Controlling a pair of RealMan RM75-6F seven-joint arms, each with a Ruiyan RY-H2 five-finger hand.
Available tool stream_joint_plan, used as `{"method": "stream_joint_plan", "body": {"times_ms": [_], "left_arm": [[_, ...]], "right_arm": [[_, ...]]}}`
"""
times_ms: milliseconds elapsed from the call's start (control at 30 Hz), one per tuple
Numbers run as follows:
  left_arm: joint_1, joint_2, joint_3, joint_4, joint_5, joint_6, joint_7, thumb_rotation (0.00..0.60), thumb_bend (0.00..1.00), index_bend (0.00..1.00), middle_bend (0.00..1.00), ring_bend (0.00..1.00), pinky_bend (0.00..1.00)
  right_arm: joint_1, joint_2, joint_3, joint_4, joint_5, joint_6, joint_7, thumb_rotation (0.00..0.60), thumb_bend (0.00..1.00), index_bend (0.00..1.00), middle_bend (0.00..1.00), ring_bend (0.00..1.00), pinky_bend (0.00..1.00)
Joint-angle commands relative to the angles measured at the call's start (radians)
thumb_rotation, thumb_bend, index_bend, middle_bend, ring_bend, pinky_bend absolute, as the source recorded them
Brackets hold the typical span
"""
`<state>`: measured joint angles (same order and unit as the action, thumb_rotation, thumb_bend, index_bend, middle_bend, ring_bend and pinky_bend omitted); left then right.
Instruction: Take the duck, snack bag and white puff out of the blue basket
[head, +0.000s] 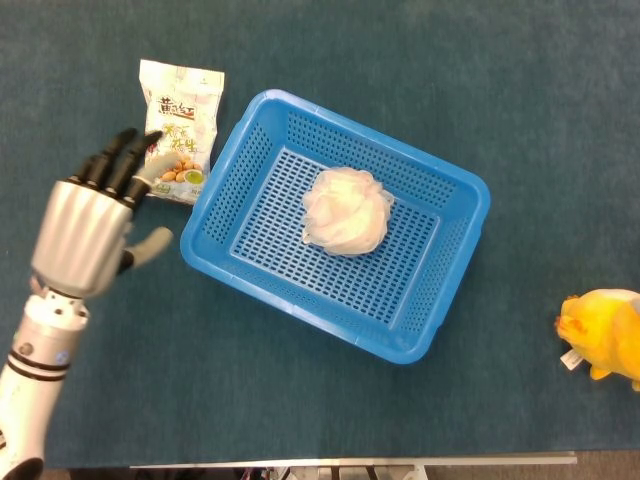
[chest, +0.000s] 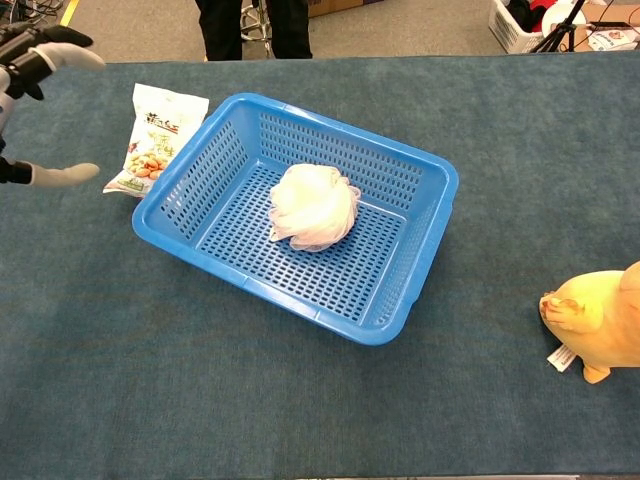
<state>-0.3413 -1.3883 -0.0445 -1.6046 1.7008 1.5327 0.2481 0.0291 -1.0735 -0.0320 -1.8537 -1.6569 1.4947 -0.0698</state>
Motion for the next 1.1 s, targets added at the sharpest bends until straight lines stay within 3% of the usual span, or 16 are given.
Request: {"method": "stream_joint_plan", "body": {"times_ms": [33, 433, 1100], "left_arm": [[-0.03, 0.033, 0.03, -0.117, -0.04, -0.118, -0.038, 0.6, 0.02, 0.24, 0.18, 0.17, 0.43], [-0.093, -0.007, 0.027, -0.176, -0.112, -0.287, -0.066, 0.6, 0.02, 0.22, 0.13, 0.12, 0.36], [-0.147, -0.108, -0.01, -0.124, -0.169, -0.358, -0.031, 0.6, 0.02, 0.22, 0.13, 0.12, 0.36]], "right_arm": [[-0.001, 0.003, 0.001, -0.003, -0.001, 0.003, -0.002, 0.6, 0.0, 0.02, 0.11, 0.12, 0.41], [-0.012, 0.045, 0.02, -0.029, 0.0, 0.046, -0.017, 0.6, 0.0, 0.02, 0.11, 0.12, 0.41], [-0.025, 0.05, 0.02, -0.019, 0.015, 0.053, 0.005, 0.6, 0.0, 0.02, 0.11, 0.12, 0.41]]}}
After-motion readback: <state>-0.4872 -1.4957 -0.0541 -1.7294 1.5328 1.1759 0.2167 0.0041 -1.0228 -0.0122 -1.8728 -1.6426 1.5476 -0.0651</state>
